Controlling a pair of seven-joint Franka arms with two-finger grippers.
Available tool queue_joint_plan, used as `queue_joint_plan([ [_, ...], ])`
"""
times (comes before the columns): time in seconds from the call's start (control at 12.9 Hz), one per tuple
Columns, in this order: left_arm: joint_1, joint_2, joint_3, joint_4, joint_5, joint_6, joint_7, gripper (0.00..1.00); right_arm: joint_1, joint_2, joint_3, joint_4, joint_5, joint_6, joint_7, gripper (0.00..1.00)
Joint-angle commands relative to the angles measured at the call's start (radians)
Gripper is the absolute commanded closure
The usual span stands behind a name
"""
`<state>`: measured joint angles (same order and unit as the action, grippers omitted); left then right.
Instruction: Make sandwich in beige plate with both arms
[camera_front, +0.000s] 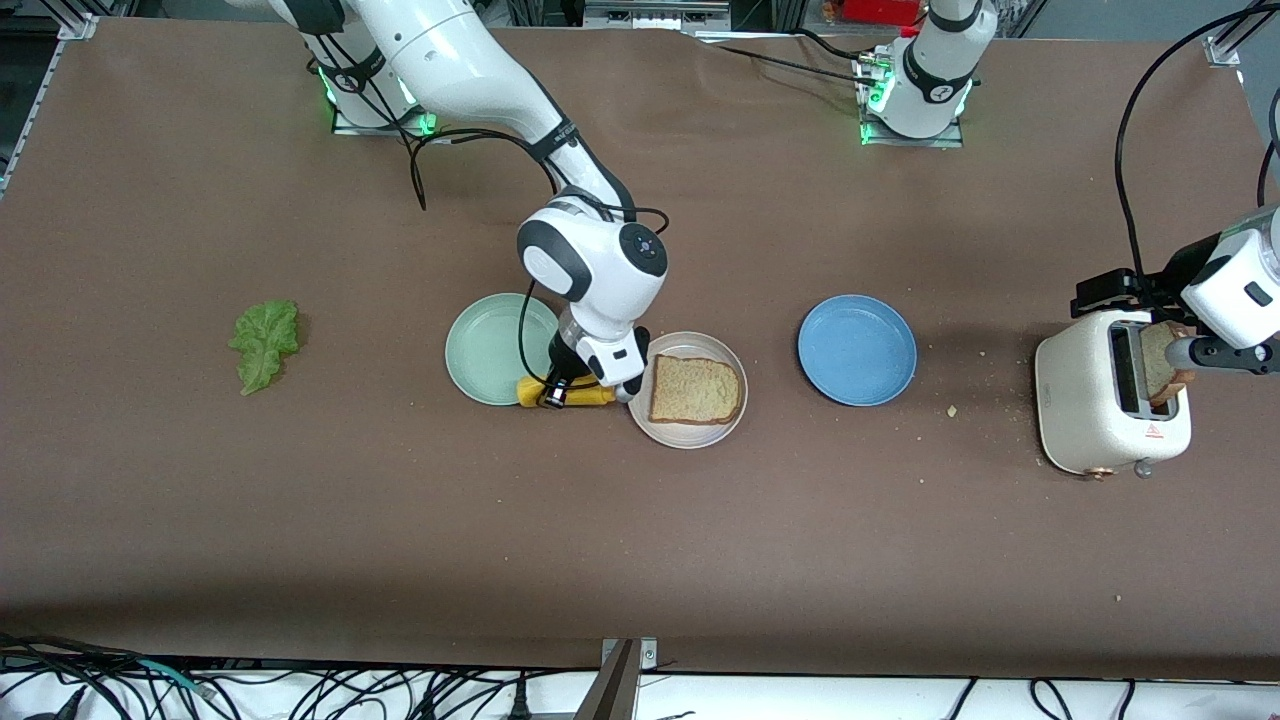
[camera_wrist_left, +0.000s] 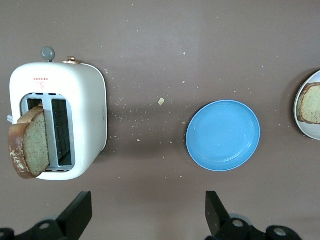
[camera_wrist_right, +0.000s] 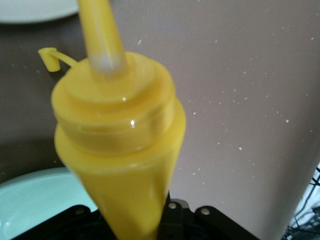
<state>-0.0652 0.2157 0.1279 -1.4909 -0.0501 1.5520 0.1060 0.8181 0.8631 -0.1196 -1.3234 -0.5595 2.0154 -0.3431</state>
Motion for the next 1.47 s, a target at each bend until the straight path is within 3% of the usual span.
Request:
queue_joint_plan([
  [0.0,0.001,0.001,-0.008,0.017,0.045,-0.015,-0.008,0.00,0.047,0.066,-0.015,0.113,-0.077,-0.101,0.019,1.00],
  [0.39,0.001,0.002,-0.008,0.017,0.045,-0.015,-0.008,0.00,0.085,0.111,-0.015,0.135,-0.138,-0.139,0.107,1.00],
  [0.77,0.001,0.001,-0.008,0.015,0.045,-0.015,-0.009,0.00,0.081,0.097,-0.038,0.153,-0.123,-0.191,0.104,1.00],
  [1.08,0.001,0.002,-0.010,0.008,0.045,-0.016,-0.014,0.00,-0.026,-0.019,-0.040,0.138,0.074,-0.227,-0.026,1.00],
  [1.24,0.002,0.002,-0.008,0.003,0.045,-0.016,-0.012,0.00,-0.085,-0.082,-0.040,0.090,0.130,-0.213,-0.127,1.00],
  [1.39,0.011,0.010,-0.005,0.000,0.048,-0.012,-0.012,0.00,-0.169,-0.154,-0.040,0.052,0.240,-0.196,-0.247,1.00],
])
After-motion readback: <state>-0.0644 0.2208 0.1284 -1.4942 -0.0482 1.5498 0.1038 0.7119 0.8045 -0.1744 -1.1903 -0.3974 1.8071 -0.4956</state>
